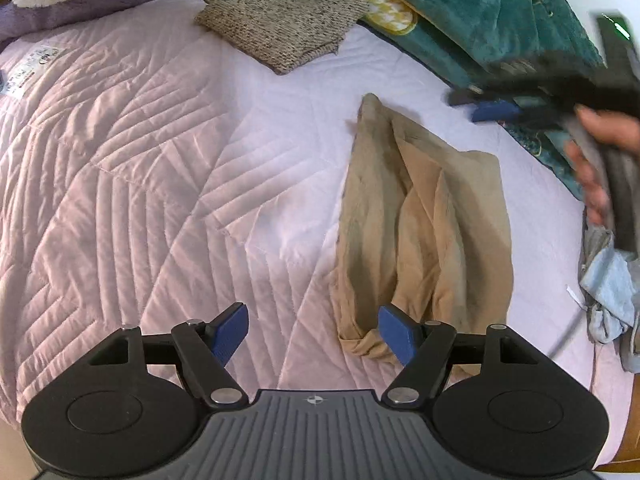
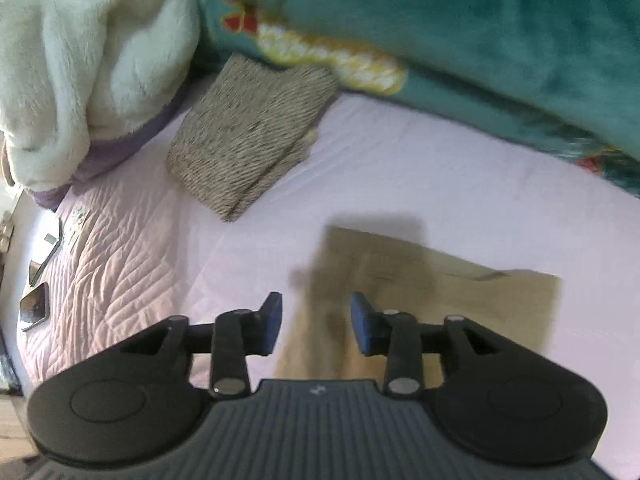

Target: Fold clothes

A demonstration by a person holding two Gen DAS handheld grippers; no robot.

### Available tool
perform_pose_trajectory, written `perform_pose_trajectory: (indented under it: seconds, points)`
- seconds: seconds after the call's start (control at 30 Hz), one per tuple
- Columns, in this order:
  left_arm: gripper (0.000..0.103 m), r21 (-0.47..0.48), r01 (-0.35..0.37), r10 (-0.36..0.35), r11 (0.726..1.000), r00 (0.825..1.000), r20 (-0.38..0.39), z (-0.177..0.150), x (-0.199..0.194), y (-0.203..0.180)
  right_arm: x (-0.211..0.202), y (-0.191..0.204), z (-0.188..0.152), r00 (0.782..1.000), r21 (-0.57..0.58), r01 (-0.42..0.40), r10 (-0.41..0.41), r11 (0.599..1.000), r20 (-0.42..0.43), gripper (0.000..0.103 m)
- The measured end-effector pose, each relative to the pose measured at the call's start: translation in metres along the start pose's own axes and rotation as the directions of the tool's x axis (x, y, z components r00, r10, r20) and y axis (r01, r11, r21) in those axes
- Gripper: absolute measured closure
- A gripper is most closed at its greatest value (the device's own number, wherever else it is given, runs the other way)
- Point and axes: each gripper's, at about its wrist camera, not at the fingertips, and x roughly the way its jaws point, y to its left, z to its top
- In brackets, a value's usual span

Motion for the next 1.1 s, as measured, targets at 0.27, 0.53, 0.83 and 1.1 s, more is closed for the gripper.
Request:
perform_pose_trajectory:
  seconds: [0.27,0.53,0.83,1.1]
  points:
    - [0.030,0.071,-0.019,0.020,0.997,0.999,-0.025,-0.007,0.002,-0.017,0.031,-0.039,-0.109,0.994,0.021,0.030,-0.028,0.999,-0.102,0.058]
    - [0.030,0.084,-0.094,0.098,0.992,0.994,-0.046,-0.015,-0.003,-0.016,0.042,-0.008,-0.119,0.994,-0.002,-0.091,0.090,0.996,-0.069,0.048]
    - [0.029,0.170,0.037,-0.016,0.985,0.992,-0.124,-0.029,0.045,-0.043,-0.046,-0.086,-0.172,1.000,0.139,-0.022,0.022,0.990,0.004,0.029]
    - [0.029,0.278,0.109,-0.053,0.954,0.978,-0.204,-0.041,0.116,-0.057,-0.032,-0.116,-0.250,0.997,0.345,-0.064,0.071,0.936,-0.007,0.028]
